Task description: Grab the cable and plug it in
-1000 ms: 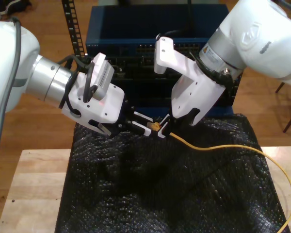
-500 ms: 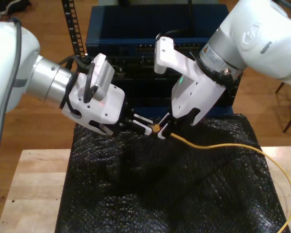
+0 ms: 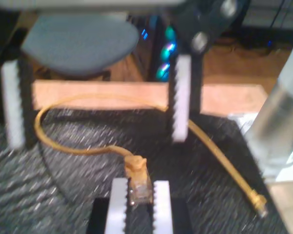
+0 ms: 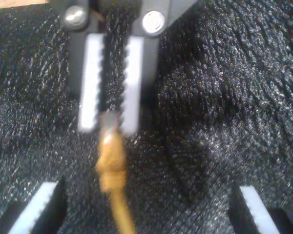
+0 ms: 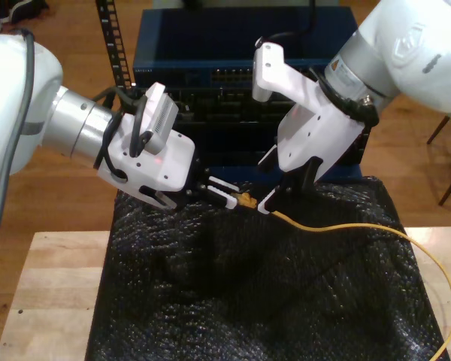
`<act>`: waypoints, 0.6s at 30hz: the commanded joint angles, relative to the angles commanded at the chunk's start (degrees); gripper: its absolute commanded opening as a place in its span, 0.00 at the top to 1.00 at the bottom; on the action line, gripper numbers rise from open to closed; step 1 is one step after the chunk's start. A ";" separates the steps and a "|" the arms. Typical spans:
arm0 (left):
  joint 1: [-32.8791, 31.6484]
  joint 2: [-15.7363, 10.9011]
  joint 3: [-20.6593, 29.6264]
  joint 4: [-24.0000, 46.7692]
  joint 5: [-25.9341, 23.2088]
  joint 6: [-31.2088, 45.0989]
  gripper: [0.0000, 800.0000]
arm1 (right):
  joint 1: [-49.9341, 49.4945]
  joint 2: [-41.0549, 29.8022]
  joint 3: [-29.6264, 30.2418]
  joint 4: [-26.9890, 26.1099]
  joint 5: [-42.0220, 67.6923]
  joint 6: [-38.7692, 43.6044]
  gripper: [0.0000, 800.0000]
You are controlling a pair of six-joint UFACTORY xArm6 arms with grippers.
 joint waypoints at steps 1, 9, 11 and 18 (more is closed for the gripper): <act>0.18 0.26 0.00 -0.35 1.05 -0.09 0.99 | -0.09 -0.53 0.00 0.44 0.00 -0.09 0.02; 6.07 2.99 0.26 -3.43 5.98 -2.46 0.99 | -0.09 -6.07 0.44 0.35 -0.09 -5.63 0.02; 7.65 3.52 0.35 -4.75 7.56 -2.46 0.99 | -0.09 -7.82 0.97 0.26 -0.18 -7.56 0.02; 11.25 5.89 0.44 -5.54 10.99 -3.25 1.00 | -0.09 -13.01 4.57 0.62 -0.35 -13.98 0.03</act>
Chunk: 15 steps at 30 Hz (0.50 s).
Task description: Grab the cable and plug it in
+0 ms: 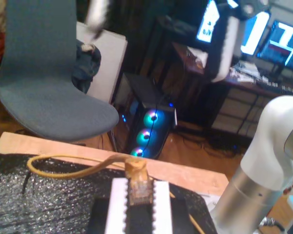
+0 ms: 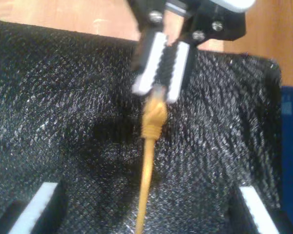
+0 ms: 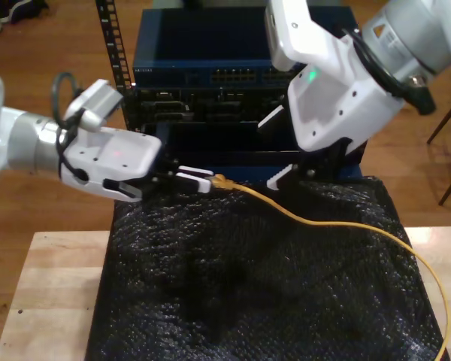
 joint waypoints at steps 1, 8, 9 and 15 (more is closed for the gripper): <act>0.00 0.18 0.00 0.00 0.70 -0.62 1.00 | 0.09 -1.05 1.05 0.09 0.00 -1.14 0.03; 0.35 0.79 0.00 -0.97 3.43 -5.89 1.00 | 0.62 -10.90 7.47 0.18 -5.19 -7.47 0.03; 0.53 0.88 0.00 -1.05 3.52 -6.33 1.00 | 0.70 -12.40 8.44 0.18 -6.51 -7.91 0.04; 0.70 1.58 0.18 -4.04 7.21 -9.05 1.00 | 1.93 -16.53 10.20 0.18 -9.41 -8.18 0.03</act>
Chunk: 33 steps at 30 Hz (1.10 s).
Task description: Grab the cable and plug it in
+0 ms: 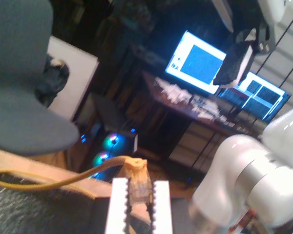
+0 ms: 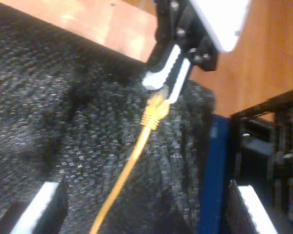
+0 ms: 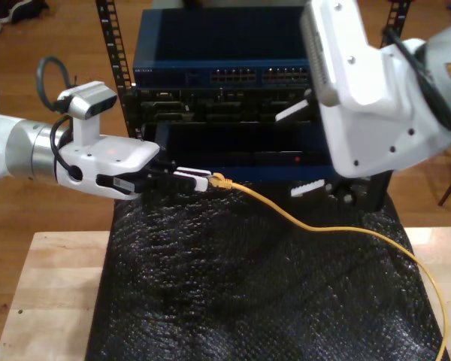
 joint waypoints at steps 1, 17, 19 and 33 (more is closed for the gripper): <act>0.00 0.18 0.35 -0.70 0.70 -0.26 1.00 | 0.53 0.00 0.00 0.00 -0.18 0.00 0.03; 0.00 4.13 1.32 -4.75 9.23 -0.44 1.00 | 13.27 0.00 6.68 -0.09 -17.85 -3.34 0.03; 0.00 4.31 1.32 -5.27 10.46 -0.44 1.00 | 13.54 -0.09 6.86 -0.09 -18.46 -3.34 0.03; -0.09 4.92 1.76 -6.68 17.05 -0.44 1.00 | 15.38 -1.58 7.65 -0.09 -22.68 -3.60 0.07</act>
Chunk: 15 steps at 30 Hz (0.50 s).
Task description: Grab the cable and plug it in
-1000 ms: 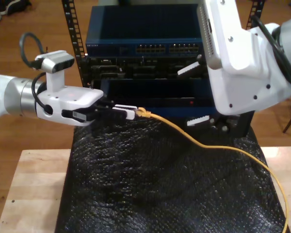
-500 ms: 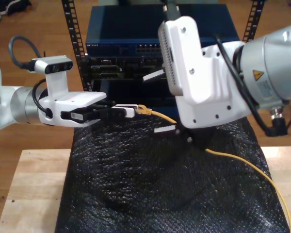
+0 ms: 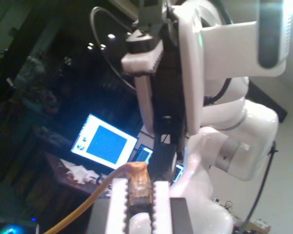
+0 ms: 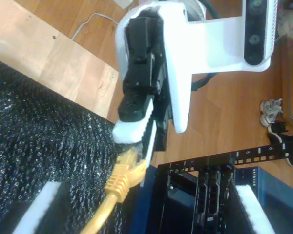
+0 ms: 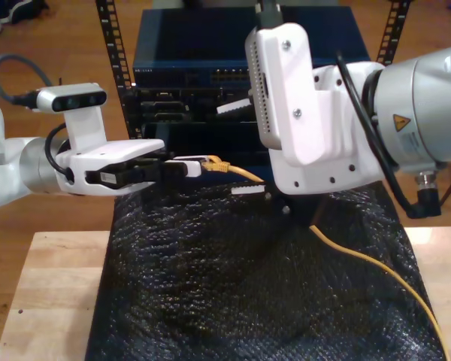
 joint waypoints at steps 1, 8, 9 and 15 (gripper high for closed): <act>-0.09 0.00 0.09 0.00 0.18 0.00 1.00 | 0.09 0.09 0.00 0.00 -0.18 0.00 0.08; -0.09 0.53 0.44 0.00 2.11 -1.49 1.00 | 1.85 0.09 0.35 -0.09 -2.73 -1.32 0.22; -0.09 0.53 0.79 0.00 2.20 -2.02 1.00 | 1.93 0.09 0.44 -0.09 -3.16 -1.32 0.22; -0.18 1.41 1.58 -1.85 2.73 -3.87 1.00 | 2.02 0.09 0.79 -0.09 -3.34 -1.32 0.22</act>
